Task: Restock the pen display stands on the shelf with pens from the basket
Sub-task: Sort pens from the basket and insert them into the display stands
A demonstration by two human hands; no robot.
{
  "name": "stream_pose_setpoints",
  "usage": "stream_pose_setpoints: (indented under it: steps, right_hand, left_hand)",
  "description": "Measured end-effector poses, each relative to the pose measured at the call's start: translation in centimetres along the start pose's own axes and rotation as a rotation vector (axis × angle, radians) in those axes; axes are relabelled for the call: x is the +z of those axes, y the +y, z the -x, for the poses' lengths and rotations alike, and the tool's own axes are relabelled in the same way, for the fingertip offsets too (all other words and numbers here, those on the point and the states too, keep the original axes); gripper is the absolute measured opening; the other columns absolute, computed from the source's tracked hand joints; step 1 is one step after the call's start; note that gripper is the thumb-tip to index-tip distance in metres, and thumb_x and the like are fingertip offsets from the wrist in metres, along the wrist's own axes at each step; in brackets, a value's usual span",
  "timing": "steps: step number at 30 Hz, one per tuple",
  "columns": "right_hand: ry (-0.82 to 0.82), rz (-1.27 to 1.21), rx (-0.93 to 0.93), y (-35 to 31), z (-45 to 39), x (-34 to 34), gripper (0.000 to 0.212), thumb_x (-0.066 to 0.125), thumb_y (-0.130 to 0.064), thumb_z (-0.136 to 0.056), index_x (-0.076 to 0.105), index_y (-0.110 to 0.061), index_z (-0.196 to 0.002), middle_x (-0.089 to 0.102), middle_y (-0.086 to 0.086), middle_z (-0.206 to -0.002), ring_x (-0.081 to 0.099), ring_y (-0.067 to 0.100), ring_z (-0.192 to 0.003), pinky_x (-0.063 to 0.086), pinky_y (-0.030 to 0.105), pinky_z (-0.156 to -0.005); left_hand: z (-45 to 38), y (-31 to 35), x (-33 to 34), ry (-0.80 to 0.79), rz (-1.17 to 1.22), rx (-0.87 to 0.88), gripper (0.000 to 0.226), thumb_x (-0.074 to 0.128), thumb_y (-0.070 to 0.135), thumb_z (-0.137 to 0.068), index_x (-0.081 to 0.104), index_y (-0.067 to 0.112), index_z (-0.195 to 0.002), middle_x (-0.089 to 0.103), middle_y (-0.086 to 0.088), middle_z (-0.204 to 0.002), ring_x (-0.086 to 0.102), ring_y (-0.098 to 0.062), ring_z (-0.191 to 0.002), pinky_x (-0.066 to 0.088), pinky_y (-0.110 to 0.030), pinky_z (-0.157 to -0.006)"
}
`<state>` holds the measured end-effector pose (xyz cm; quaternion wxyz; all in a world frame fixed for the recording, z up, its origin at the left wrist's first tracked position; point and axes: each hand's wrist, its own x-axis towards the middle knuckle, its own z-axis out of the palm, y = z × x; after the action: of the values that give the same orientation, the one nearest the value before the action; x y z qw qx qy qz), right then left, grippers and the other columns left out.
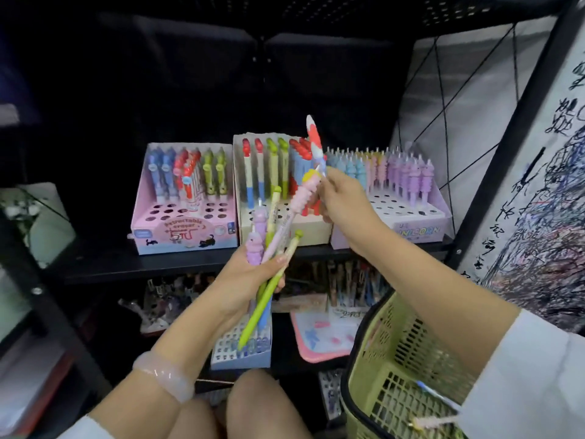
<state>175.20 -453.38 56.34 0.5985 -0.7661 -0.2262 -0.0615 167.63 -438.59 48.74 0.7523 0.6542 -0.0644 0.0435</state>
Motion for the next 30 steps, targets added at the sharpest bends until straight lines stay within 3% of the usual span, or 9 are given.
stream_pose_setpoints:
  steps: [2, 4, 7, 9, 11, 15, 20, 26, 30]
  right_hand:
    - [-0.061, 0.195, -0.041, -0.2, -0.6, 0.1, 0.016, 0.038, -0.022, -0.101, 0.054, -0.022, -0.104, 0.054, -0.002, -0.063, 0.043, -0.003, -0.042, 0.030, 0.008, -0.044]
    - [-0.086, 0.324, -0.067, -0.4, -1.0, 0.6, 0.025, 0.041, -0.026, -0.100, 0.046, -0.022, -0.124, 0.053, -0.007, -0.060, 0.049, -0.007, -0.045, 0.035, 0.008, -0.047]
    - [-0.076, 0.343, -0.126, -0.9, -1.4, 1.9, 0.015, 0.045, -0.021, -0.098, 0.046, -0.022, -0.113, 0.058, 0.000, -0.066, 0.058, 0.011, -0.063, 0.046, 0.029, -0.063]
    - [-0.074, 0.321, -0.144, -1.4, -1.5, 2.6, 0.015, 0.047, -0.019, -0.096, 0.050, -0.024, -0.109, 0.059, 0.009, -0.073, 0.054, 0.019, -0.064, 0.045, 0.032, -0.063]
    - [-0.062, 0.285, -0.143, -1.7, -1.8, 2.9, 0.014, 0.049, -0.018, -0.095, 0.054, -0.027, -0.104, 0.060, 0.013, -0.081, 0.048, 0.017, -0.061, 0.043, 0.029, -0.058]
    - [-0.129, 0.148, -0.063, -1.7, -2.1, 2.5, 0.019, 0.054, -0.014, -0.091, 0.059, -0.026, -0.104, 0.055, -0.011, -0.085, 0.044, 0.009, -0.054, 0.042, 0.020, -0.052]
    - [-0.237, 0.119, -0.036, -1.2, -1.9, 2.0, 0.027, 0.058, -0.011, -0.090, 0.057, -0.024, -0.113, 0.067, -0.001, -0.092, 0.056, 0.003, -0.058, 0.047, 0.015, -0.057]
    - [-0.241, -0.007, -0.044, -1.6, -2.3, 2.1, 0.001, 0.057, -0.015, -0.092, 0.057, -0.015, -0.093, 0.069, 0.002, -0.066, 0.061, 0.010, -0.051, 0.045, 0.016, -0.046]
    - [-0.146, 0.070, -0.097, -2.6, -3.5, 3.9, 0.016, 0.060, -0.018, -0.090, 0.046, -0.015, -0.083, 0.058, -0.006, -0.047, 0.045, 0.003, -0.037, 0.034, 0.015, -0.035]
  left_hand:
    - [0.0, 0.7, -1.1, 0.022, 0.028, 0.032, 0.018, 0.053, 0.005, -0.091, 0.057, 0.011, -0.107, 0.056, 0.005, -0.058, 0.051, -0.008, -0.049, 0.048, -0.020, -0.051]
    - [0.0, 1.3, -2.0, 0.057, 0.069, 0.065, 0.015, 0.051, 0.004, -0.090, 0.057, 0.010, -0.102, 0.053, 0.003, -0.057, 0.050, -0.008, -0.049, 0.047, -0.019, -0.050]
    - [-0.4, 1.9, -2.9, 0.105, 0.105, 0.090, 0.011, 0.050, 0.002, -0.091, 0.057, 0.007, -0.098, 0.048, 0.000, -0.057, 0.049, -0.009, -0.048, 0.047, -0.019, -0.049]
    - [-0.7, 1.9, -3.4, 0.125, 0.108, 0.087, 0.008, 0.050, 0.002, -0.091, 0.056, 0.005, -0.096, 0.048, 0.000, -0.055, 0.049, -0.010, -0.047, 0.047, -0.019, -0.049]
    - [-1.0, 1.8, -3.8, 0.128, 0.104, 0.072, 0.006, 0.051, 0.003, -0.091, 0.056, 0.005, -0.093, 0.049, 0.001, -0.054, 0.049, -0.011, -0.049, 0.047, -0.020, -0.050]
    - [-1.2, 1.5, -4.5, 0.134, 0.119, 0.042, 0.008, 0.054, 0.007, -0.091, 0.059, 0.006, -0.097, 0.053, 0.002, -0.054, 0.052, -0.010, -0.050, 0.049, -0.020, -0.052]
    - [-1.7, 1.8, -4.9, 0.155, 0.140, 0.044, 0.012, 0.055, 0.009, -0.090, 0.058, 0.006, -0.102, 0.052, 0.003, -0.058, 0.053, -0.011, -0.050, 0.049, -0.021, -0.052]
    - [-1.1, 2.0, -6.1, 0.198, 0.114, 0.082, 0.008, 0.054, 0.010, -0.090, 0.059, 0.007, -0.096, 0.055, 0.006, -0.055, 0.053, -0.009, -0.050, 0.050, -0.020, -0.052]
    - [-0.4, 2.4, -8.0, 0.251, 0.104, 0.083, 0.013, 0.057, 0.016, -0.087, 0.061, 0.005, -0.092, 0.056, 0.002, -0.057, 0.053, -0.010, -0.051, 0.050, -0.021, -0.053]
